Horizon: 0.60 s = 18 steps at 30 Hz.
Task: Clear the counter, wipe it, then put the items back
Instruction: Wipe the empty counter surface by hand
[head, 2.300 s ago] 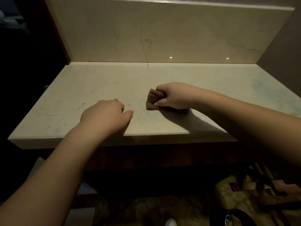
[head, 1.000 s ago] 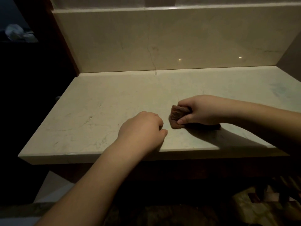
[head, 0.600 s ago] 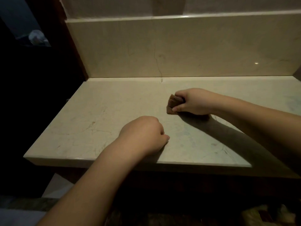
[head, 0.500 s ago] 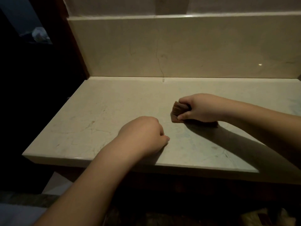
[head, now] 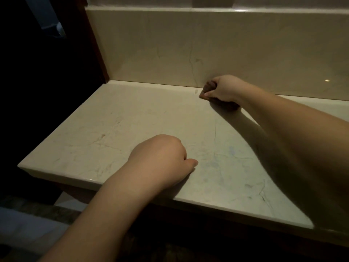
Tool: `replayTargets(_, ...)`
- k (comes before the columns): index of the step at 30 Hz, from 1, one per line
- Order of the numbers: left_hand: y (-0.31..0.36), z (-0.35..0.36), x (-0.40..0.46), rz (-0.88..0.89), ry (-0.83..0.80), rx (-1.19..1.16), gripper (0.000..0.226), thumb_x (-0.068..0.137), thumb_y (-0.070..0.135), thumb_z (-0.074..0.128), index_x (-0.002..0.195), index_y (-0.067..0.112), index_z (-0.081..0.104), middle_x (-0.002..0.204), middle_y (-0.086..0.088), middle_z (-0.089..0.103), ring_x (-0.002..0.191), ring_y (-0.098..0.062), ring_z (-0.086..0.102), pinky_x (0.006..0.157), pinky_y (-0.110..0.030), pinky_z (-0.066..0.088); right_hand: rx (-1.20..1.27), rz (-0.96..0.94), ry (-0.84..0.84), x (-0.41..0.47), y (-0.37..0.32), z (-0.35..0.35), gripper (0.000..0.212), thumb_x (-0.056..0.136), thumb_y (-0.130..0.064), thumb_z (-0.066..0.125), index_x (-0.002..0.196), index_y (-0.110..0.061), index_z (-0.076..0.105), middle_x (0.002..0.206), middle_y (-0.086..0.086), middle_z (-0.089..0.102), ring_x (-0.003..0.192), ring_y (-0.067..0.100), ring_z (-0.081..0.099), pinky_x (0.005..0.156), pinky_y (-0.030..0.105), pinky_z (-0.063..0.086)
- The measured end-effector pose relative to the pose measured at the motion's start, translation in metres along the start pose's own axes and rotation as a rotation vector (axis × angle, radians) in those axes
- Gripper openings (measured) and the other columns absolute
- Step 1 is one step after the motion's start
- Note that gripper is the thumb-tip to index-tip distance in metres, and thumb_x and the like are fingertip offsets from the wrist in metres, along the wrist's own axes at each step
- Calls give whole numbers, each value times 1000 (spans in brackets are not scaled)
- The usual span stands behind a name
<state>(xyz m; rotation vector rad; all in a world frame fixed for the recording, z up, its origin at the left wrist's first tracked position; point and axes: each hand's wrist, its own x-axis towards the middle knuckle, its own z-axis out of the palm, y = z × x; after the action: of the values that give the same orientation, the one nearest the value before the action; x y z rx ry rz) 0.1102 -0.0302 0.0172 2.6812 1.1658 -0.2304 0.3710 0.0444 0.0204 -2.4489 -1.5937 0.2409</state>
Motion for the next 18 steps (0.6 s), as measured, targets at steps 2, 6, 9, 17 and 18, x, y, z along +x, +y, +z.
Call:
replayTargets(2, 0, 3, 0, -5, 10, 14, 47, 92, 57, 45, 88, 22, 76, 105, 6, 68, 92, -17, 62, 80, -36, 54, -48, 45, -18, -6, 18, -8, 43, 88, -44, 63, 120, -16, 60, 118, 12, 61, 103, 32, 54, 78, 32, 38)
replayTargets(6, -1, 5, 0, -12, 12, 4, 48, 92, 57, 44, 91, 22, 76, 110, 6, 68, 98, -17, 62, 83, -36, 54, -114, 110, -39, -13, 34, -17, 46, 87, -46, 64, 119, -14, 61, 115, 14, 61, 99, 32, 54, 77, 33, 39)
replayTargets(9, 3, 7, 0, -19, 24, 24, 50, 92, 58, 42, 92, 20, 75, 118, 6, 68, 102, -16, 62, 84, -35, 53, -41, 84, -32, -10, 13, -10, 30, 87, -43, 65, 100, -16, 62, 101, 11, 62, 86, 26, 51, 72, 29, 39)
replayTargets(17, 17, 8, -5, -51, 39, 179, 56, 95, 60, 31, 85, 20, 69, 123, 5, 67, 89, -16, 63, 70, -30, 51, -58, 153, 62, 14, -27, 8, 32, 91, -41, 60, 115, -19, 64, 117, 3, 63, 108, 26, 58, 75, 26, 40)
replayTargets(18, 19, 9, -5, -52, 40, 193, 56, 95, 60, 30, 79, 20, 66, 125, 5, 66, 87, -16, 63, 68, -30, 50, -79, 167, 81, 13, -23, 7, 30, 92, -38, 59, 115, -20, 64, 117, 3, 63, 108, 26, 58, 74, 26, 38)
